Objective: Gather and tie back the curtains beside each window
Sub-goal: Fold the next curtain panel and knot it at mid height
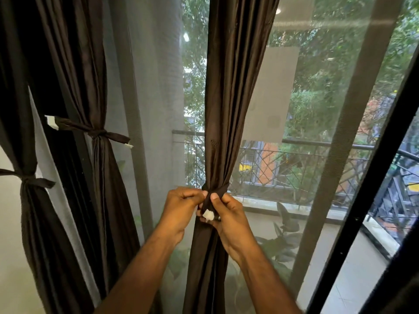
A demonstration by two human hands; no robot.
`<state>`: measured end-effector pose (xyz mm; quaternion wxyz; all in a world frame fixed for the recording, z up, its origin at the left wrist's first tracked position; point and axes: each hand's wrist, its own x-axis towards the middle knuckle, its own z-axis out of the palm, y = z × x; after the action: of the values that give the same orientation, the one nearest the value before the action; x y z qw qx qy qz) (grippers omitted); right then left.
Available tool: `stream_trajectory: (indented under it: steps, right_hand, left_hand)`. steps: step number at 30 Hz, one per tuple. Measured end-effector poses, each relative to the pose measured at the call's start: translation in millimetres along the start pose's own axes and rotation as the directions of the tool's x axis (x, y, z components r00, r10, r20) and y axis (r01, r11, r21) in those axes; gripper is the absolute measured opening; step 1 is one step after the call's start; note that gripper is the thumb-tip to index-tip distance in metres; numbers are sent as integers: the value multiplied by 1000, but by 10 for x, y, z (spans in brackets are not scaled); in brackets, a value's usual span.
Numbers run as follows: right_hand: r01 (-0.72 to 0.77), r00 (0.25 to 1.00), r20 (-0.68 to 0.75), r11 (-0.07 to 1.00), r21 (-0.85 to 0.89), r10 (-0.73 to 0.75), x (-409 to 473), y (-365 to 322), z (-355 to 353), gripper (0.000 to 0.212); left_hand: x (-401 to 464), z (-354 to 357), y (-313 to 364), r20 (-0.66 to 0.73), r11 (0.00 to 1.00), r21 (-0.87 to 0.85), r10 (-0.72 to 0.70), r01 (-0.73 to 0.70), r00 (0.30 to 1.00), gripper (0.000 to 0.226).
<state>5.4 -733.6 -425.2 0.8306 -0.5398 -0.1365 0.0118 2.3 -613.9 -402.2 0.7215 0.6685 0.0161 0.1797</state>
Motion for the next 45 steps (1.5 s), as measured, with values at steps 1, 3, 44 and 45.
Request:
stream_trajectory:
  steps: [1,3,44,45]
  right_hand:
    - [13,1000,-12,1000,-19,-13,7,17,-11,23]
    - [63,997,-32,992,-106,-66,25,89,-48,21]
    - [644,695,456,200,-738,-556,67,-116,-414,30]
    - [641,698,457,198,-741,-552,82,-99,-423,30]
  left_hand:
    - [-5,-18,-6,-1,1000,9,3,-3,1000,20]
    - [0,-30,-51,-84,989,110,103,-93,991,15]
    - [-30,94,-145,276,607,592,466,-530,841,35]
    - [-18,83,-143,310,565,617,466,-548,829,35]
